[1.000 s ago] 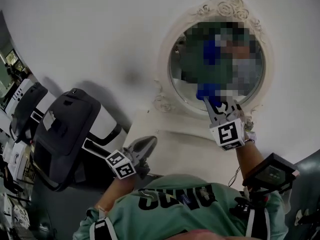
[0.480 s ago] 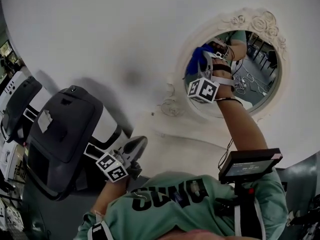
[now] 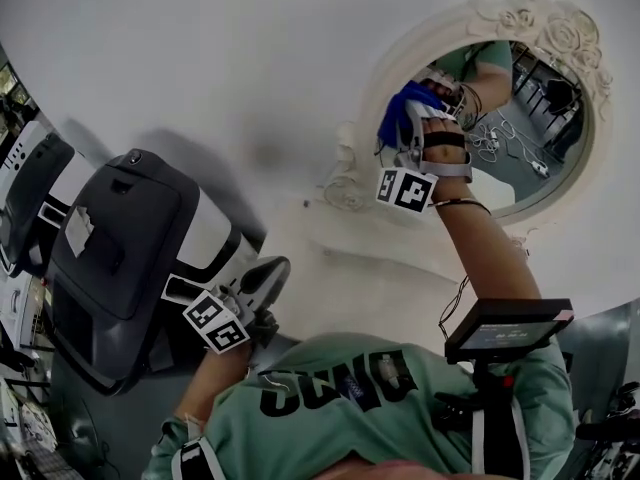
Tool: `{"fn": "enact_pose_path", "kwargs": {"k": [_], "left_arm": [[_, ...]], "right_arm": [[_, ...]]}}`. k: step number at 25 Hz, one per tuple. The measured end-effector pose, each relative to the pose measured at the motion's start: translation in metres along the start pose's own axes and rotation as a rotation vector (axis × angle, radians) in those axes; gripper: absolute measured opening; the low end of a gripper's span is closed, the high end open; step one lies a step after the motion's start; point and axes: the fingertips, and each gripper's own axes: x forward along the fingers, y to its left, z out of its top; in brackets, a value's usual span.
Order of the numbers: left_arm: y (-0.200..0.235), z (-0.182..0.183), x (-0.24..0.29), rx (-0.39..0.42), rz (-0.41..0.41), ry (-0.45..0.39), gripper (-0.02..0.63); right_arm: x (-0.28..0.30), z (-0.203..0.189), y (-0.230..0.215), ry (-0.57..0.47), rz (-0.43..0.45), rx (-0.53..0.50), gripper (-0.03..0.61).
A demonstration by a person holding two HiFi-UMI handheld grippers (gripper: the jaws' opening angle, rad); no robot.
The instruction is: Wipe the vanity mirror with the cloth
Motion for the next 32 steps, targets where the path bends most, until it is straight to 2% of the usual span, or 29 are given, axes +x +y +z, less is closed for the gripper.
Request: {"fn": "enact_pose_path", "kwargs": {"k": [3, 5, 8, 10, 14, 18, 20, 22, 27, 30, 32], "left_arm": [[0.001, -0.009, 0.001, -0.021, 0.011, 0.022, 0.009], [0.004, -0.015, -0.004, -0.034, 0.031, 0.036, 0.011], [0.008, -0.026, -0.015, -0.057, 0.068, 0.052, 0.009], [0.009, -0.032, -0.020, -0.070, 0.084, 0.061, 0.011], [0.006, -0.036, -0.026, -0.075, 0.084, 0.070, 0.011], [-0.006, -0.030, -0.023, -0.061, 0.052, 0.056, 0.009], [-0.011, -0.026, -0.021, -0.050, 0.041, 0.047, 0.011], [-0.014, -0.020, -0.021, -0.039, 0.033, 0.033, 0.011], [-0.021, 0.000, -0.017, 0.004, 0.006, -0.009, 0.009], [-0.026, 0.008, -0.015, 0.022, -0.004, -0.030, 0.009], [-0.028, 0.013, -0.014, 0.031, -0.008, -0.043, 0.011]], "right_arm": [[-0.012, 0.005, 0.073, -0.027, 0.113, -0.050, 0.051], [-0.026, -0.001, 0.131, -0.021, 0.235, -0.082, 0.051], [-0.058, -0.024, 0.222, 0.011, 0.458, -0.109, 0.049], [-0.074, -0.046, 0.259, 0.040, 0.532, -0.141, 0.048], [-0.084, -0.069, 0.277, 0.115, 0.606, -0.203, 0.048], [-0.088, -0.063, 0.273, 0.127, 0.676, -0.119, 0.049], [-0.092, -0.054, 0.256, 0.097, 0.664, -0.049, 0.049], [-0.092, -0.041, 0.218, 0.046, 0.597, 0.006, 0.049], [-0.064, -0.016, 0.053, -0.043, 0.282, 0.113, 0.049], [-0.043, -0.024, -0.039, -0.023, 0.115, 0.133, 0.049], [-0.029, -0.032, -0.081, 0.001, 0.040, 0.124, 0.049]]}}
